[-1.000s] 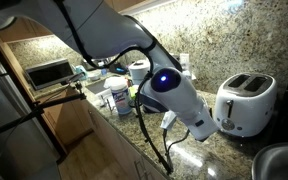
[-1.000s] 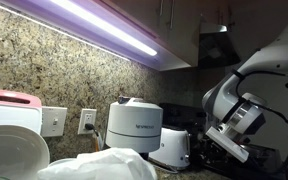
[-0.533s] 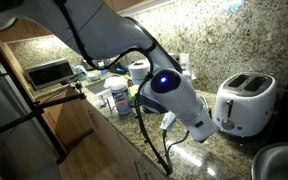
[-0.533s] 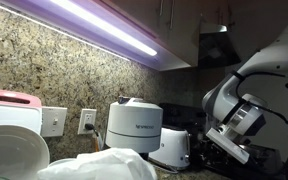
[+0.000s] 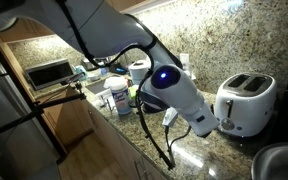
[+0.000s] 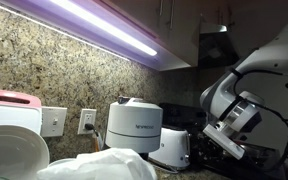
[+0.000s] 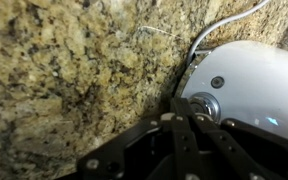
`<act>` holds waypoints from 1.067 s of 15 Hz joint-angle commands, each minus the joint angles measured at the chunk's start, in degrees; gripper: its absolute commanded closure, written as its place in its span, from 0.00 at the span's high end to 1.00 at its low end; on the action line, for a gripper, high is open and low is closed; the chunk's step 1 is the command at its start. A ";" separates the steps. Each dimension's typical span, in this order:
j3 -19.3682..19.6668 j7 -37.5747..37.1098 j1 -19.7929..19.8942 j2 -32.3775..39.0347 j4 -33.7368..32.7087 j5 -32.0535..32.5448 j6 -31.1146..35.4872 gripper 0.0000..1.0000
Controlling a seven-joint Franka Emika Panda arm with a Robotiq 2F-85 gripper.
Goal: Press the button on the toaster
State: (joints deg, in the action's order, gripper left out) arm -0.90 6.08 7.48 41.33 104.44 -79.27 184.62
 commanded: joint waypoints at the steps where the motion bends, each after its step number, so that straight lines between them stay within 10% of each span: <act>1: 0.42 -1.35 -0.85 1.03 -2.03 -0.24 1.94 0.00; 16: 0.69 -0.92 -0.56 3.35 -5.14 0.05 2.84 0.00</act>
State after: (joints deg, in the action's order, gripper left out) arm -0.80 5.34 7.16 44.66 98.69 -79.40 186.90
